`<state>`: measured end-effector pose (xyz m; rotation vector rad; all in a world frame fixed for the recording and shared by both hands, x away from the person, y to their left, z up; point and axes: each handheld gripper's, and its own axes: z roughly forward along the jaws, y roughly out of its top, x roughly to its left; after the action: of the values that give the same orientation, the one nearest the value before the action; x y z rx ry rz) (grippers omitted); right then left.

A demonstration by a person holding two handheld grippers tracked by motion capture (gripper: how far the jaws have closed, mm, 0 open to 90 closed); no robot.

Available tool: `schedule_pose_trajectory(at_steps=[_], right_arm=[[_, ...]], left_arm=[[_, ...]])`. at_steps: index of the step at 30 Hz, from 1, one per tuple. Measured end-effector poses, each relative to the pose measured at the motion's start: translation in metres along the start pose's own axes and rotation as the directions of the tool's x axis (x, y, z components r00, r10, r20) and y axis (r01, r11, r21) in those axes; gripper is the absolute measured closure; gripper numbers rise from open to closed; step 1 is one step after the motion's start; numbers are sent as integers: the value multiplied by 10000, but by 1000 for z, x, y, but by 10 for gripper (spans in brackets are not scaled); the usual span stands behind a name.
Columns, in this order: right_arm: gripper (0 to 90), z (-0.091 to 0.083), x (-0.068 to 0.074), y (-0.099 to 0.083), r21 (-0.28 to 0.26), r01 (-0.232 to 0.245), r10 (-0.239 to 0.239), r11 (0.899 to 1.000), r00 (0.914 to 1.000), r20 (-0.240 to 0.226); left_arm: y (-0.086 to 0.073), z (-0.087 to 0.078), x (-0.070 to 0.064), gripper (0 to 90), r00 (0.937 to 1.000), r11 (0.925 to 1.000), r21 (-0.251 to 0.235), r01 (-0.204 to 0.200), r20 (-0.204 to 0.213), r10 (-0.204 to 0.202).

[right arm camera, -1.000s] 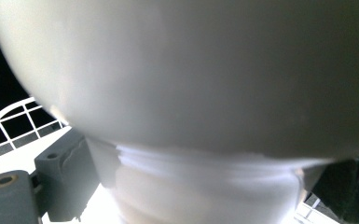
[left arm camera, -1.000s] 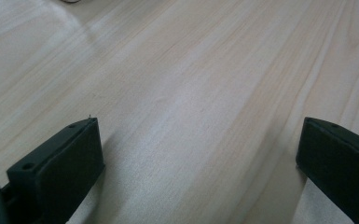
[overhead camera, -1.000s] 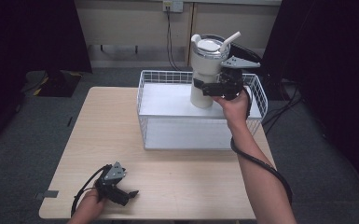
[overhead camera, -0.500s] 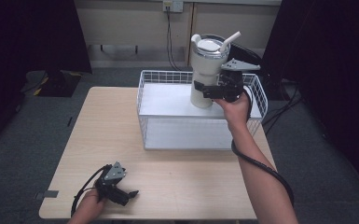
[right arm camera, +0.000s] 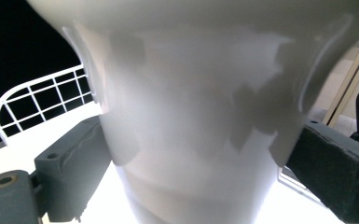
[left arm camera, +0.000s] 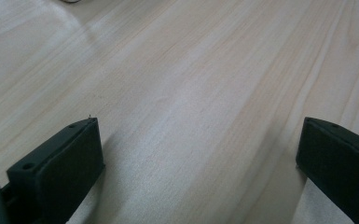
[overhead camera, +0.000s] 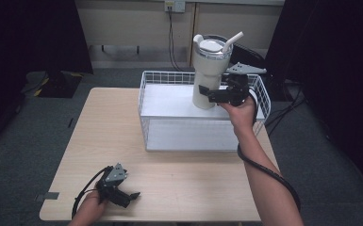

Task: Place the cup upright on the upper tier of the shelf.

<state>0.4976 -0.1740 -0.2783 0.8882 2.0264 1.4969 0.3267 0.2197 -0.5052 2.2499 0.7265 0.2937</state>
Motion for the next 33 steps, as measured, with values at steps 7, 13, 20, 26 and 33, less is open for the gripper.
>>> schedule_pose_trajectory(at_steps=[7, 13, 20, 26, 33], right_arm=[[82, -6, 0, -1, -17, 84, -84, 10000, 10000, 42], [82, -13, -2, -4, 41, 63, -64, 10000, 9999, 119], [82, -26, -6, -7, 16, 1, -1, 10000, 9997, 244], [83, -36, -6, -11, 125, 148, -150, 9998, 9997, 214], [87, -47, -4, -13, 72, 137, -137, 9999, 9999, -57]], left_arm=[[0, 0, 0, 0, 10000, 10000, 0, 3, -1, -3], [0, 0, 0, 0, 10000, 10000, -22, 7, -23, -8], [0, 0, 0, 0, 10000, 10000, -22, 7, -26, -7], [0, 0, 0, 0, 10000, 10000, -23, 8, -29, -8], [0, 0, 0, 0, 10000, 10000, -19, 1, -31, -1]])
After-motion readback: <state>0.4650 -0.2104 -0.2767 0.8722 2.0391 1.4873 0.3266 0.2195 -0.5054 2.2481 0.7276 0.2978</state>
